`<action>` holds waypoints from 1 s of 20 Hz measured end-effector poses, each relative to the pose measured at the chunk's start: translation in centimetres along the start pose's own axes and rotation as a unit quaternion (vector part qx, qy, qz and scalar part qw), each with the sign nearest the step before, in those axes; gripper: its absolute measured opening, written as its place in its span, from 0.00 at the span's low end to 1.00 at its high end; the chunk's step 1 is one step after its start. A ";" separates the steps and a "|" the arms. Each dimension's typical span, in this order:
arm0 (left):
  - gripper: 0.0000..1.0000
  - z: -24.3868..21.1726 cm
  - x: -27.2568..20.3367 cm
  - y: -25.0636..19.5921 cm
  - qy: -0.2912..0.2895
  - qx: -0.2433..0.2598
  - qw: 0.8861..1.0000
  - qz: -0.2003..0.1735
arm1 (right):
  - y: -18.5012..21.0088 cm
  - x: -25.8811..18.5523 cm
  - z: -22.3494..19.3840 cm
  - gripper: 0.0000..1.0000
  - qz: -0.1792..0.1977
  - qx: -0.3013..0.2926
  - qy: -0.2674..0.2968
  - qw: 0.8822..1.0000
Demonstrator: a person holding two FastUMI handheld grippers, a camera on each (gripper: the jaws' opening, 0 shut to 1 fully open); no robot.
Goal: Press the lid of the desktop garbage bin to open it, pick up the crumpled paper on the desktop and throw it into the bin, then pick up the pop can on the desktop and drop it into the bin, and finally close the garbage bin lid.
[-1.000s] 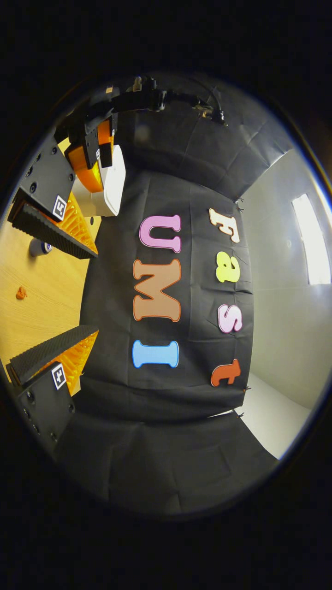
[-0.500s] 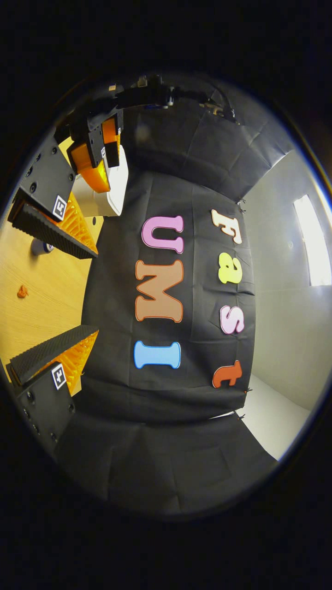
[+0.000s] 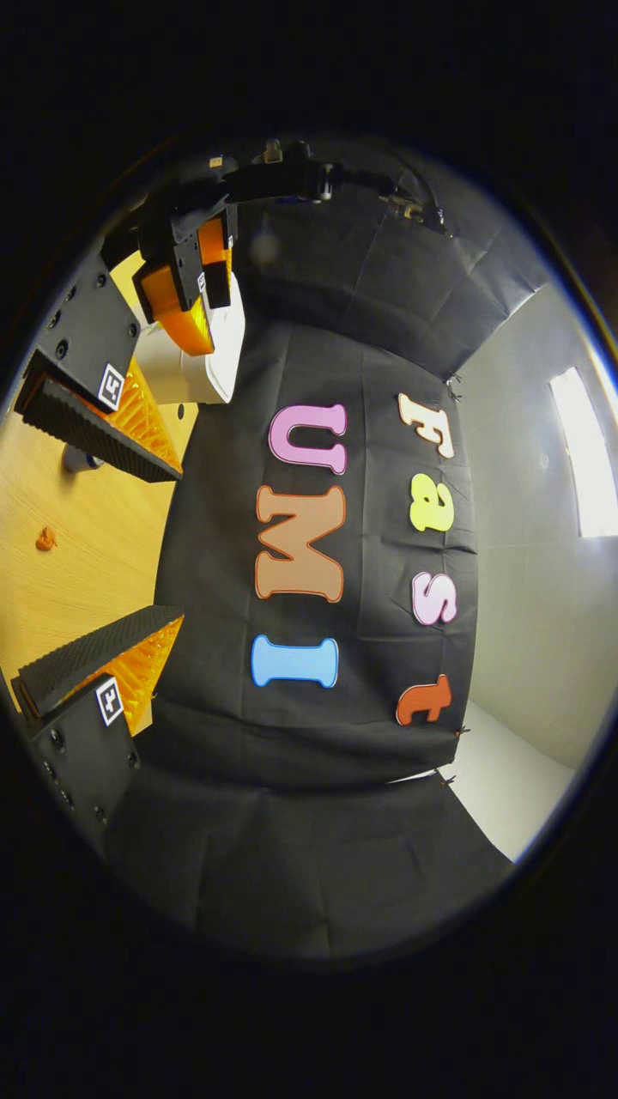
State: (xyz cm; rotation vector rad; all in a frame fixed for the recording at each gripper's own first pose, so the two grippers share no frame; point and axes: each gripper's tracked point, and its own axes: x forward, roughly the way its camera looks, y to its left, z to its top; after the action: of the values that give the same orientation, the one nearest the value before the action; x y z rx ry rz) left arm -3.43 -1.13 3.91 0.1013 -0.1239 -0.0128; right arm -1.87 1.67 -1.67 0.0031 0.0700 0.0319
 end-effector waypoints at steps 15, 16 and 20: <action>0.41 1.3 1.4 2.9 -0.009 0.035 0.999 0.032 | 0.2 0.3 0.5 0.96 0.002 0.006 -0.004 1.000; 0.35 1.4 1.7 3.4 -0.009 0.033 0.999 0.038 | 0.0 0.2 0.5 0.96 -0.001 0.005 -0.004 1.000; 0.18 1.5 3.6 6.7 -0.005 0.025 0.997 0.076 | -0.8 0.1 0.3 0.96 -0.013 0.002 0.001 1.000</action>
State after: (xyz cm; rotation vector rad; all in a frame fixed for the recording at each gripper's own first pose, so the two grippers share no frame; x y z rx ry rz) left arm -0.02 5.32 6.50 0.1410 -0.1418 0.1422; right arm -1.77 0.82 -1.40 0.0072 0.0711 0.0061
